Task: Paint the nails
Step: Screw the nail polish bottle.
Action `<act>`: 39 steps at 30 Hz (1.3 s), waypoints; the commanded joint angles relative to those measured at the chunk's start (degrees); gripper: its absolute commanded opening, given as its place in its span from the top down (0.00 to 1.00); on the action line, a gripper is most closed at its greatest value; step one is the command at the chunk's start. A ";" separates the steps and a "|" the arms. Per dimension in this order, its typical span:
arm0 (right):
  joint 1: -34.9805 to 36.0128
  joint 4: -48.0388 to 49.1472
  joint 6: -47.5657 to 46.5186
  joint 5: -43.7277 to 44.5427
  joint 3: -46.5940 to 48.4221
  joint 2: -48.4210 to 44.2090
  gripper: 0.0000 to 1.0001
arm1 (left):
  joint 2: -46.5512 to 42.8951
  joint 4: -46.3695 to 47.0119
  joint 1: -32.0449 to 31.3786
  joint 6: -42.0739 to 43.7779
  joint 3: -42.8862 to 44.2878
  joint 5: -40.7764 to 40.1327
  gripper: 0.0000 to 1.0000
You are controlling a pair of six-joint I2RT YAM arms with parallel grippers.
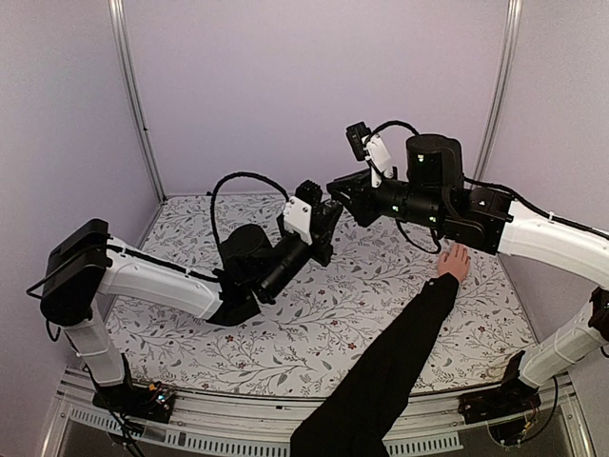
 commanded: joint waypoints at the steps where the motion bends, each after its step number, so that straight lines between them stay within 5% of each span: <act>1: 2.50 -2.11 2.14 -5.88 -2.25 1.44 0.96 | 0.01 3.61 -1.38 3.59 2.33 1.86 1.00; 14: 1.78 -1.43 0.78 -5.39 -4.52 -2.53 0.77 | -1.63 -1.21 -0.62 0.18 0.68 4.41 1.00; 23: 0.40 -0.51 -0.55 -7.35 -7.69 -6.80 0.51 | -2.97 -3.32 0.59 -4.28 -1.32 10.67 1.00; 30: -0.52 0.71 -4.14 -16.48 -10.28 -11.13 0.25 | -6.89 -3.67 5.25 -11.34 -5.03 34.10 1.00; 39: -0.70 -2.21 -12.57 -34.01 -11.59 -17.35 0.17 | -8.64 -0.27 10.44 -18.02 -6.25 67.67 1.00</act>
